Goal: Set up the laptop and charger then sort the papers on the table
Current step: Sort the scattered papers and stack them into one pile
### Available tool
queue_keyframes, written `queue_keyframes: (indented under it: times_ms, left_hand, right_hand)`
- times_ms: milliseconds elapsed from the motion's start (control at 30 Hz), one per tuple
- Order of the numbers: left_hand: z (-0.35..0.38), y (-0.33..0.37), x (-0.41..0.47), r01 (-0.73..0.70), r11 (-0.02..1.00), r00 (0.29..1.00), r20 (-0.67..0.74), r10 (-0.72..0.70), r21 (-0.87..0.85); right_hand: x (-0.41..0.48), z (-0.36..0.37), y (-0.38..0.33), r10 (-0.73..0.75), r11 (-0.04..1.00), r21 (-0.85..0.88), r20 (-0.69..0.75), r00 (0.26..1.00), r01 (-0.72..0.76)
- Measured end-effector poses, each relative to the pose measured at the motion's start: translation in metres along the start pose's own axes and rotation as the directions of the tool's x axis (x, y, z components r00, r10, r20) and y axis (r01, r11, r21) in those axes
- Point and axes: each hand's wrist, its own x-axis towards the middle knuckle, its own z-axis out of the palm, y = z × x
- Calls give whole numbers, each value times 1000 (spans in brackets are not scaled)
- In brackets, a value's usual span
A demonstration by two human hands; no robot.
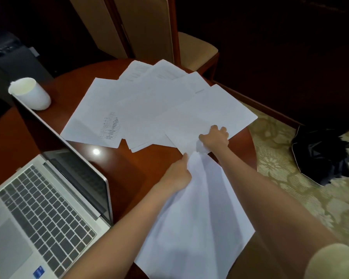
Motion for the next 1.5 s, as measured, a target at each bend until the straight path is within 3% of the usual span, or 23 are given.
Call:
queue_keyframes:
  times_ms: [100,200,267,367,500,567,633,800,900,1000,1100,1167,1267,1400,1500]
  left_hand:
    - [-6,7,0,-8,994,985,-171,-10,-108]
    - [-25,7,20,31,963,915,-380,-136,-268]
    - [-38,1,39,138,908,818,-472,-330,-397]
    - [-56,-4,57,256,722,645,-443,-623,-643]
    - [-78,-22,72,295,665,423,-530,-735,-686]
    - [-84,-32,77,353,674,380,-559,-737,-649]
    - [-88,-37,81,390,691,390,-571,-723,-609]
    - [-87,-38,88,328,695,507,-501,-701,-640]
    - [-86,-41,87,272,709,551,-499,-669,-651]
    - [-84,-41,85,312,726,534,-519,-668,-613]
    - [-85,-37,86,346,721,525,-513,-679,-600]
    - [-90,-34,91,211,682,562,-484,-671,-700]
    - [-95,-30,97,51,552,603,-415,-682,-832]
    - [-84,-28,95,221,667,652,-401,-644,-712]
    - [-79,-33,96,257,709,651,-424,-630,-657]
  right_hand:
    - [3,5,6,-54,999,0,-15,998,54]
    - [5,9,7,11,990,144,-87,996,2]
    - [6,7,5,133,960,267,-157,978,-88]
    - [7,4,-1,295,858,476,-152,943,-192]
    - [21,-3,-7,480,620,712,-14,877,-328]
    - [30,-10,-7,483,509,778,95,871,-367]
    - [33,-14,-7,445,518,762,147,883,-388]
    - [37,-4,-14,329,759,576,65,942,-304]
    - [40,2,-24,257,850,472,16,966,-234]
    - [43,9,-33,188,904,383,40,981,-189]
    - [44,16,-42,141,920,374,-41,989,-115]
    - [43,19,-50,150,903,417,-88,985,-100]
    - [41,21,-61,201,806,572,-21,979,-153]
    - [37,17,-67,277,637,726,101,956,-261]
    - [33,14,-70,257,538,773,230,939,-336]
